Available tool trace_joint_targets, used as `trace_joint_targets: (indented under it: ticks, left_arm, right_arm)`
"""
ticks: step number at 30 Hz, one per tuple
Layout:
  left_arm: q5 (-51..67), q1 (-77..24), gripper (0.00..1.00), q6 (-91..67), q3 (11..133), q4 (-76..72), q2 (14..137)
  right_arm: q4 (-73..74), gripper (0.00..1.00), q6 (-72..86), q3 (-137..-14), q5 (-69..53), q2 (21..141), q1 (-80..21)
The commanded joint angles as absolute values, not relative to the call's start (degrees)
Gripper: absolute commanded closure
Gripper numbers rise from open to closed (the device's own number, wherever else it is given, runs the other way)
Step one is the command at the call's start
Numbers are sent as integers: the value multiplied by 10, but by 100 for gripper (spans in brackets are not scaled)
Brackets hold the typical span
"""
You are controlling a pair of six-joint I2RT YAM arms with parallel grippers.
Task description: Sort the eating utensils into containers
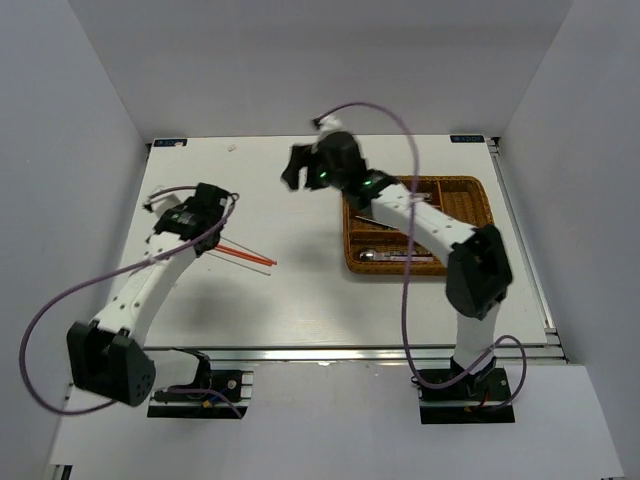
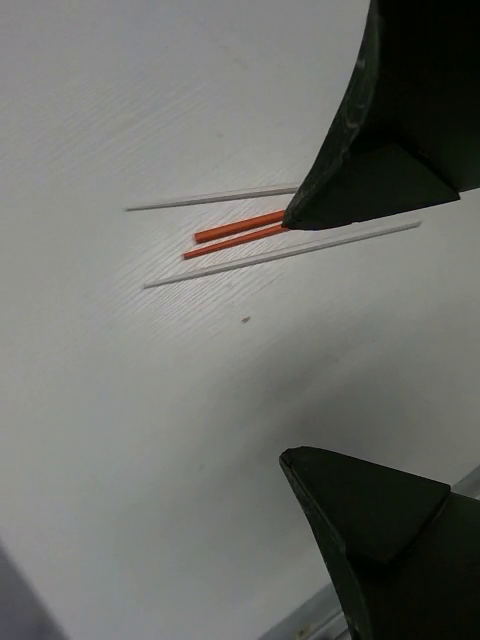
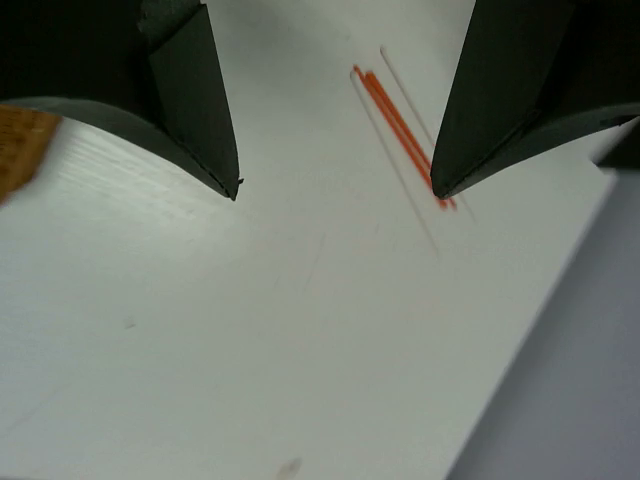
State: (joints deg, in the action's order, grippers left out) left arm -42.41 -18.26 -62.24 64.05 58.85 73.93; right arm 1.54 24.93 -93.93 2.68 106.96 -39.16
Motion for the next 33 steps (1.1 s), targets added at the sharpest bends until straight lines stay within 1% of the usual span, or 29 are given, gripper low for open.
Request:
trace_joint_targets:
  ticks: [1, 2, 3, 4, 5, 6, 7, 9, 10, 14, 15, 18, 22, 23, 27, 29, 33]
  left_arm:
    - [-504, -150, 2, -615, 654, 628, 622]
    - [-495, -150, 2, -568, 643, 598, 594]
    - [-476, -151, 2, -519, 616, 565, 535]
    - [-449, -150, 2, -412, 599, 494, 506]
    - [-400, -150, 2, -371, 587, 470, 482]
    - [-390, -150, 2, -348, 580, 461, 452]
    - [-391, -151, 2, -325, 578, 467, 447]
    - [-400, -150, 2, -309, 578, 482, 446]
    - [-403, -150, 2, -296, 569, 489, 447]
    - [-413, -152, 2, -299, 538, 486, 432]
    - [-386, -152, 2, -289, 531, 474, 424]
    - [-399, -152, 2, -294, 505, 444, 390]
    - [-410, -152, 2, -317, 464, 410, 362]
    - [-412, -152, 2, -319, 443, 402, 350]
    - [-421, -152, 2, -316, 445, 402, 347]
    - [-420, -152, 2, -317, 443, 400, 345]
    - [-418, -152, 2, -316, 440, 397, 345]
  right_arm:
    - [127, 19, 56, -985, -53, 1170, -466]
    - [151, 20, 36, -1004, -32, 1191, -484]
    - [159, 20, 16, -1043, -18, 1209, -517]
    - [165, 20, -22, -1062, 6, 1247, -532]
    - [177, 22, -33, -1081, 22, 1266, -542]
    - [180, 23, -41, -1098, 25, 1281, -557]
    - [184, 24, -47, -1127, 28, 1308, -562]
    - [184, 28, -47, -1148, 23, 1328, -567]
    - [180, 28, -47, -1158, 23, 1338, -569]
    - [168, 35, -52, -1174, 18, 1357, -574]
    - [164, 37, -52, -1177, 17, 1361, -574]
    - [154, 43, -52, -1178, 17, 1361, -574]
    - [137, 45, -56, -1176, 16, 1361, -572]
    - [138, 48, -57, -1188, 15, 1365, -570]
    - [166, 54, -66, -1244, -12, 1417, -564]
    - [175, 56, -65, -1254, -16, 1425, -565]
    - [150, 56, -56, -1230, -25, 1414, -565]
